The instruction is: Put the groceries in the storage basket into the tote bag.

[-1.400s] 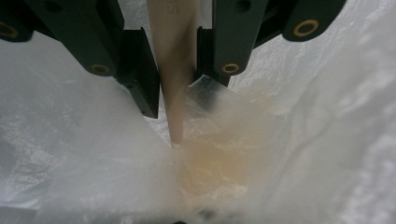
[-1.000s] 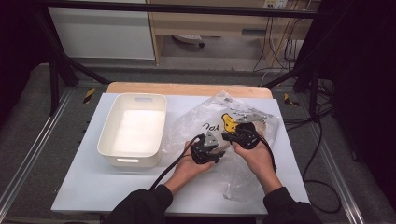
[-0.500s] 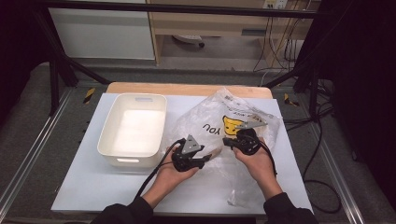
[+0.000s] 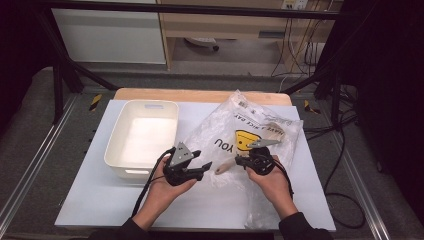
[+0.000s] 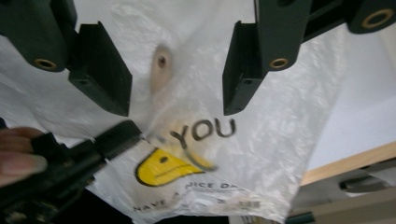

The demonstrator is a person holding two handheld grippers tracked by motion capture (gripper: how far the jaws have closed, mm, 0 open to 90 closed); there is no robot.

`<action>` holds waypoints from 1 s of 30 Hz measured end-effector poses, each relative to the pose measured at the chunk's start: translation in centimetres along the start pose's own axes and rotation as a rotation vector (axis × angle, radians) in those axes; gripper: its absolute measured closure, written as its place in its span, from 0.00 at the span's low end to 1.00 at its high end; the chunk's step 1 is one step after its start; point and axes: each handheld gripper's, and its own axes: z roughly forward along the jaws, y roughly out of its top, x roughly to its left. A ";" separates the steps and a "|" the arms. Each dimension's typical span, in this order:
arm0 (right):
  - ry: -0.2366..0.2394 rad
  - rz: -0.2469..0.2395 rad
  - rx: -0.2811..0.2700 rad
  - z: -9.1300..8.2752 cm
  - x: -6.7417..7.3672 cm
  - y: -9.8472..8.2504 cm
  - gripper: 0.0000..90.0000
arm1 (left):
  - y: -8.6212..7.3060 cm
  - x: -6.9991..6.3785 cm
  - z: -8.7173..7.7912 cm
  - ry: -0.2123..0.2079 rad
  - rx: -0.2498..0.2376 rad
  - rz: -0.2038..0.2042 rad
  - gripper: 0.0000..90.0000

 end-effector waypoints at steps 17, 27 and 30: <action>-0.002 0.020 0.021 0.8 0.0 -1.6 0.99 | 0.8 2.0 -2.9 0.079 0.002 -0.015 0.15; -0.017 0.010 0.015 0.6 0.2 -1.6 0.83 | 1.0 3.7 -4.4 0.121 -0.019 -0.049 0.12; -0.017 0.004 0.009 0.4 0.3 -1.6 0.74 | 1.0 4.1 -4.8 0.136 -0.023 -0.056 0.11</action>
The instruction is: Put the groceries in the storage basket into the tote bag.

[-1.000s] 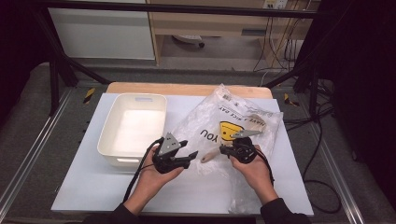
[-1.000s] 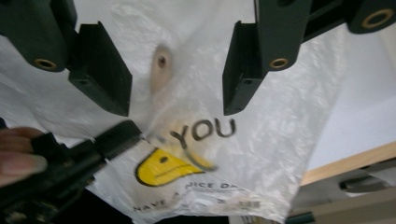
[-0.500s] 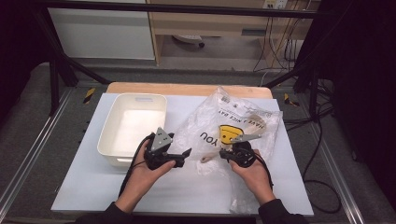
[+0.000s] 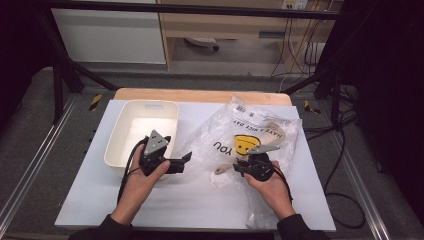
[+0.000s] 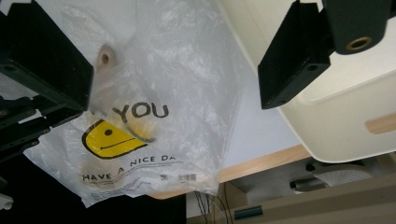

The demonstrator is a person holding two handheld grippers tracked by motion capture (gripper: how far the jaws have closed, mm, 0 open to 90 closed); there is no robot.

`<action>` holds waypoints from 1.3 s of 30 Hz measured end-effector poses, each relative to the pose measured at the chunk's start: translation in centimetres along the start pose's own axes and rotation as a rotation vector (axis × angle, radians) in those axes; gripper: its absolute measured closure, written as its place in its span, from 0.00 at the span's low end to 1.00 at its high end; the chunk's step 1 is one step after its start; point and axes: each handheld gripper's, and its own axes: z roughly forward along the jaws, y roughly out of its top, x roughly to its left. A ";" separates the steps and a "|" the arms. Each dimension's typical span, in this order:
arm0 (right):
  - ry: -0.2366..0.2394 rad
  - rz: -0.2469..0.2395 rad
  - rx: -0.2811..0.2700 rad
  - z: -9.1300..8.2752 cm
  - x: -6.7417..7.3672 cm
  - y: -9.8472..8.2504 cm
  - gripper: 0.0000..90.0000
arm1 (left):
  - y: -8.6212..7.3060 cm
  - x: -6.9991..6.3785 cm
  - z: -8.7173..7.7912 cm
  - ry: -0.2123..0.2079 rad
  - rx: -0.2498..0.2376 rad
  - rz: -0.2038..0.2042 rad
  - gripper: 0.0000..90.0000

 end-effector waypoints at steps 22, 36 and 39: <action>-0.076 -0.040 -0.122 -2.9 0.9 0.3 0.10 | -0.4 2.9 -1.9 0.071 0.007 -0.025 0.09; -0.163 0.028 -0.164 -6.6 -1.1 -1.9 0.06 | -1.3 4.0 -2.7 0.102 0.012 -0.046 0.08; -0.187 0.040 -0.155 -7.3 -1.5 -2.6 0.06 | -1.5 4.1 -2.8 0.108 0.013 -0.048 0.08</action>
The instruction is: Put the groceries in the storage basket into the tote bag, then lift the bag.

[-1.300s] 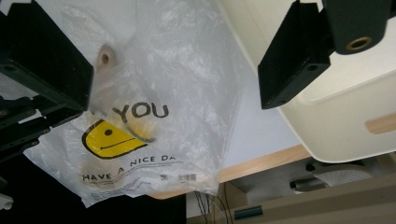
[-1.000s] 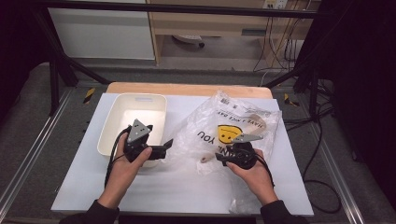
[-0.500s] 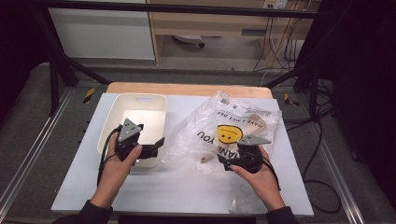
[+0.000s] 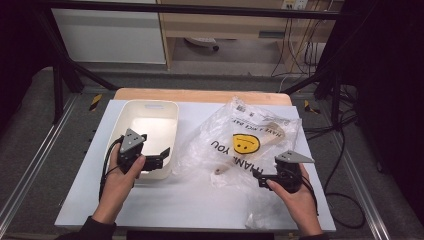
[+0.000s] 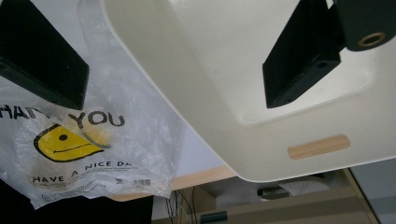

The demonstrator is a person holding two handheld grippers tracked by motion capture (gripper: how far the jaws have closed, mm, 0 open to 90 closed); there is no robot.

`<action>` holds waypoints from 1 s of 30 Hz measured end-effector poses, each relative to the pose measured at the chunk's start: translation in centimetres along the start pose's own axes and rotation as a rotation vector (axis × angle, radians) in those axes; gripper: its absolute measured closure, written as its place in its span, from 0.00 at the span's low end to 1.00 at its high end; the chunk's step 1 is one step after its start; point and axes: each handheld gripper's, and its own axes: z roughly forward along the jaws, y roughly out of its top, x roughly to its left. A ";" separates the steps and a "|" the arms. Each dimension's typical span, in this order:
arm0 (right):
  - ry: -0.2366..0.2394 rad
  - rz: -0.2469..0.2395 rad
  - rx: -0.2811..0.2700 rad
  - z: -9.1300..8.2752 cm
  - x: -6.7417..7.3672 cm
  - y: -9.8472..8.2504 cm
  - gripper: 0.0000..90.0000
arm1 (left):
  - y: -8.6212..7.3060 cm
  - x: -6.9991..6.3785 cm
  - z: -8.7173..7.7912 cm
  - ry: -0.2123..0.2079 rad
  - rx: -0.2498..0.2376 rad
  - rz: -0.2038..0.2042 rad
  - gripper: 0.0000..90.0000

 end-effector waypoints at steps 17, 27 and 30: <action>-0.048 0.107 0.111 -1.4 -2.7 -4.5 0.04 | -0.5 -0.3 -0.4 0.003 -0.004 -0.002 0.08; -0.037 0.124 0.116 -0.8 -2.2 -4.7 0.05 | -0.4 -0.9 -0.4 -0.010 -0.007 0.001 0.08; -0.059 0.110 0.132 -0.5 -2.0 -4.7 0.05 | -0.4 -1.0 -0.4 -0.013 -0.009 0.001 0.08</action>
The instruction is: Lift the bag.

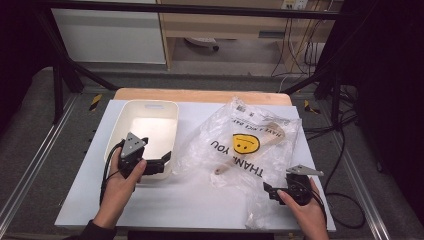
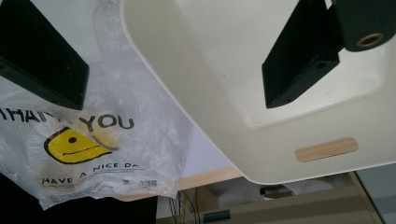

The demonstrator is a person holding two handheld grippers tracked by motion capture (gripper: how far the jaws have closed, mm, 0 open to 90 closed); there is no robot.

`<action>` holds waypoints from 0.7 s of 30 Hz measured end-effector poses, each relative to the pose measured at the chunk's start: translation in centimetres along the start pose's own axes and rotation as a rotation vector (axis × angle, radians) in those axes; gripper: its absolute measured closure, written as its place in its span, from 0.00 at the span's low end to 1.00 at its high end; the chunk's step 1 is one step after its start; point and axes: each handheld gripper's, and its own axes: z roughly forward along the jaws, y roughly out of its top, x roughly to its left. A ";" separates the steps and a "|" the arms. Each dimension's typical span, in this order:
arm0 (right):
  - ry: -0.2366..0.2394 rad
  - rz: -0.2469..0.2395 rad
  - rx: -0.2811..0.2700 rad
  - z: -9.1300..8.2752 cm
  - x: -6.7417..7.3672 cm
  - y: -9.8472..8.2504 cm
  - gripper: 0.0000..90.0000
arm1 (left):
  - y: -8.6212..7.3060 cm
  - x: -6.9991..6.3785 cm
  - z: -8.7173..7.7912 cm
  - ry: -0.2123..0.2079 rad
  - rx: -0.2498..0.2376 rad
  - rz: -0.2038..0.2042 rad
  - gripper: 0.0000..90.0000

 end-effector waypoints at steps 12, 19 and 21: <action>-0.048 0.030 0.089 1.0 -1.4 -1.0 0.05 | 0.0 0.0 0.0 -0.005 -0.003 -0.005 0.08; 0.016 -0.038 0.099 1.2 0.2 -1.0 0.07 | -0.1 -0.1 0.1 -0.008 0.001 -0.008 0.08; 0.040 -0.054 0.104 1.3 0.8 -0.9 0.07 | -0.2 -0.1 0.1 -0.005 0.004 -0.004 0.08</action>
